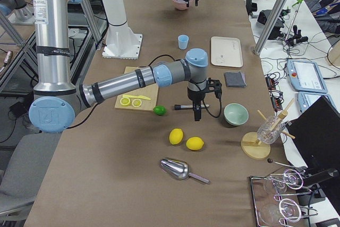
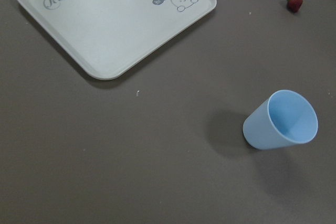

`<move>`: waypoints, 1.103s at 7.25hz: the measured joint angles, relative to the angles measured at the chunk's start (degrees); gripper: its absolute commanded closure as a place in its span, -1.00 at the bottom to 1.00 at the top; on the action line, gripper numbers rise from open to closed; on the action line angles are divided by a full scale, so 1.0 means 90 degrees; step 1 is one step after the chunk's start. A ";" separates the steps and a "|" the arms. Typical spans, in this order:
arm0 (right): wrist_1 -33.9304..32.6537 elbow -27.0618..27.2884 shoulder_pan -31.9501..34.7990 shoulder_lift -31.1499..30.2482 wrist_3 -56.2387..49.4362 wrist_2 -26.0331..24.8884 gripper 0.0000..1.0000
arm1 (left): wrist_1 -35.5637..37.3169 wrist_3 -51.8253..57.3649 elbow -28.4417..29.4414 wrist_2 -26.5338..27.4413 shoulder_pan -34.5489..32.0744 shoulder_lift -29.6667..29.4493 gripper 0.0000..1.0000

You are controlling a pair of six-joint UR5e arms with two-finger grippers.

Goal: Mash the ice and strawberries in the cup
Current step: 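Return the left gripper over the pink ice bowl, then lower the left gripper down among the ice cubes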

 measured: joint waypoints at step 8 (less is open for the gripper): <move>0.0000 -0.0051 -0.0048 0.0048 0.0000 -0.0016 -1.00 | -0.0006 0.3173 0.0072 -0.0609 -0.1064 0.1820 -0.72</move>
